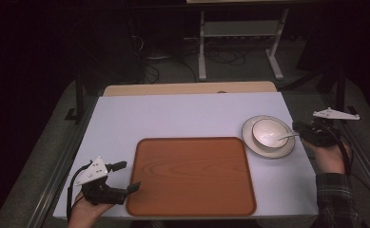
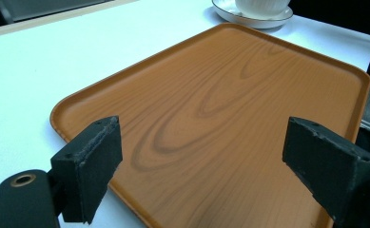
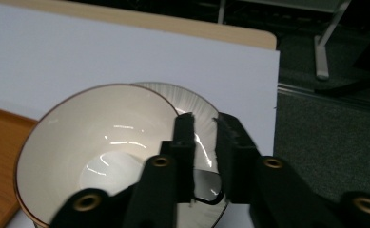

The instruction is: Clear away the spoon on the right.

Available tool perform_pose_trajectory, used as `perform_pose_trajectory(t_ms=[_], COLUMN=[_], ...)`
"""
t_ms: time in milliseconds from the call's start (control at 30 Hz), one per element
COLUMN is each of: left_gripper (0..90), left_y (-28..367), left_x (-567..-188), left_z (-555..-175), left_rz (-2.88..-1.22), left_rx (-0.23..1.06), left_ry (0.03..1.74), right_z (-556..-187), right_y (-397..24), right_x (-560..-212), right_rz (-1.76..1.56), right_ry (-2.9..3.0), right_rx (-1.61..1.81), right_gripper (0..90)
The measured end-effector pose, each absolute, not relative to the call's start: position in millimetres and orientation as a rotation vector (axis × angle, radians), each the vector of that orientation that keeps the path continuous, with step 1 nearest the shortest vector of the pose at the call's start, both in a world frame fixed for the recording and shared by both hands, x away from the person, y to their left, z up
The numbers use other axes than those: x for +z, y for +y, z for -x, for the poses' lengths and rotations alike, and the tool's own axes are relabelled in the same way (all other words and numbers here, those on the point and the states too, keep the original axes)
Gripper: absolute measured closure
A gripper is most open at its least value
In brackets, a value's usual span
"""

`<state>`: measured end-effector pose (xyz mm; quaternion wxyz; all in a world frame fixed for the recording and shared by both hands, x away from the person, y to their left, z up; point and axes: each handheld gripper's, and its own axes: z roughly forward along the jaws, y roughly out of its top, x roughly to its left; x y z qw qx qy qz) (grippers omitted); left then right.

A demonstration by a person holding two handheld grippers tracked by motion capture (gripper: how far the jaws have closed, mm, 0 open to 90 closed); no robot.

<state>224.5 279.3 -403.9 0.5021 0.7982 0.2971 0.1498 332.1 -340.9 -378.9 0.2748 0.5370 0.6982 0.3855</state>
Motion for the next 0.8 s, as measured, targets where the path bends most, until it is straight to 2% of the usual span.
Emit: perform_pose_trajectory(t_ms=[33,100,133,333,400,800], left_gripper=[12.9,12.9,12.9,12.9,12.9,12.9], left_y=[279,279,279,279,279,279], left_x=[-404,-404,-404,-404,-404,-404], left_z=[-225,-224,-224,-224,-224,-223], left_rz=[-1.928,-1.929,-1.929,-1.93,-1.931,-1.93], left_rx=[0.362,0.36,0.361,0.362,0.363,0.366], left_ry=[0.718,0.719,0.719,0.72,0.719,0.72], right_z=[-330,-325,-323,-313,-312,-320], right_y=[-341,-341,-341,-339,-339,-345], right_x=[-378,-375,-374,-379,-383,-402], right_rz=[-1.442,-1.435,-1.442,-1.474,-1.5,-1.591], right_ry=[1.867,1.832,1.812,1.778,1.753,1.735], right_rx=[1.048,1.058,1.053,1.087,1.072,1.144], right_gripper=[69.5,54.2,51.4,47.7,40.7,34.8])
